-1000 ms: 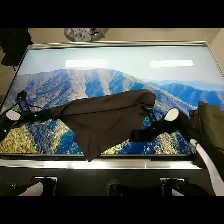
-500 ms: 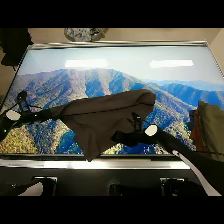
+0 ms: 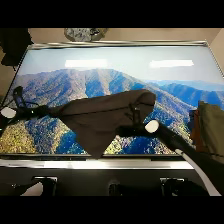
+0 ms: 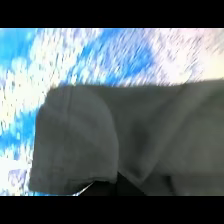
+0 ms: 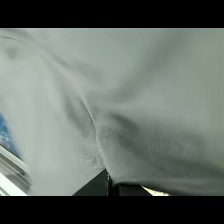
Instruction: Fold the shirts.
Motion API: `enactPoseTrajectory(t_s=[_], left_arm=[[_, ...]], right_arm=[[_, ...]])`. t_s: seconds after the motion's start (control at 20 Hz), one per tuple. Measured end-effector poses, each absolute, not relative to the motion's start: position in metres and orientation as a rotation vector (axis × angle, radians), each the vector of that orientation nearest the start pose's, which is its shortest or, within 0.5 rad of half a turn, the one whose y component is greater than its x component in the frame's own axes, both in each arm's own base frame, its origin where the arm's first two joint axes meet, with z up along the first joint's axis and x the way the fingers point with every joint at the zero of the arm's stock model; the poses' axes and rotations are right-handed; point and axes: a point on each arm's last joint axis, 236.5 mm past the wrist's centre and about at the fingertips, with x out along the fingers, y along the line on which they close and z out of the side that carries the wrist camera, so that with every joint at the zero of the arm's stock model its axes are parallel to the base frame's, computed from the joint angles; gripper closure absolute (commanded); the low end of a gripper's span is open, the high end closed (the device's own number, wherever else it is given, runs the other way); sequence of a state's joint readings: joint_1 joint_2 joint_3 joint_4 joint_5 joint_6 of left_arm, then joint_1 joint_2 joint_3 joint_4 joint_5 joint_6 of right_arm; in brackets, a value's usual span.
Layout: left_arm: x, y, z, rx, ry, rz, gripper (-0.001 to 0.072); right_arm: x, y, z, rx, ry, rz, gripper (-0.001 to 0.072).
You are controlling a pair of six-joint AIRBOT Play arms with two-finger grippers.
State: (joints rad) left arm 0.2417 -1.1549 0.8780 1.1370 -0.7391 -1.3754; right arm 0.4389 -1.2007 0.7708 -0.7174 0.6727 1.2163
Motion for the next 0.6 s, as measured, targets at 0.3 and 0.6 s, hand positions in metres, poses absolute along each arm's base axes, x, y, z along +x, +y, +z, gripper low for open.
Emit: enactPoseTrajectory(t_s=[0.3,0.6], left_arm=[[0.416,0.031,0.272,-0.230,0.371,-0.032,0.0682],[0.261,-0.007,0.530,-0.152,-0.228,-0.082,0.0682]], right_arm=[[0.377,0.134,0.280,-0.222,0.336,0.458,0.0662],[0.254,0.035,0.516,-0.416,-0.188,0.102,0.0662]])
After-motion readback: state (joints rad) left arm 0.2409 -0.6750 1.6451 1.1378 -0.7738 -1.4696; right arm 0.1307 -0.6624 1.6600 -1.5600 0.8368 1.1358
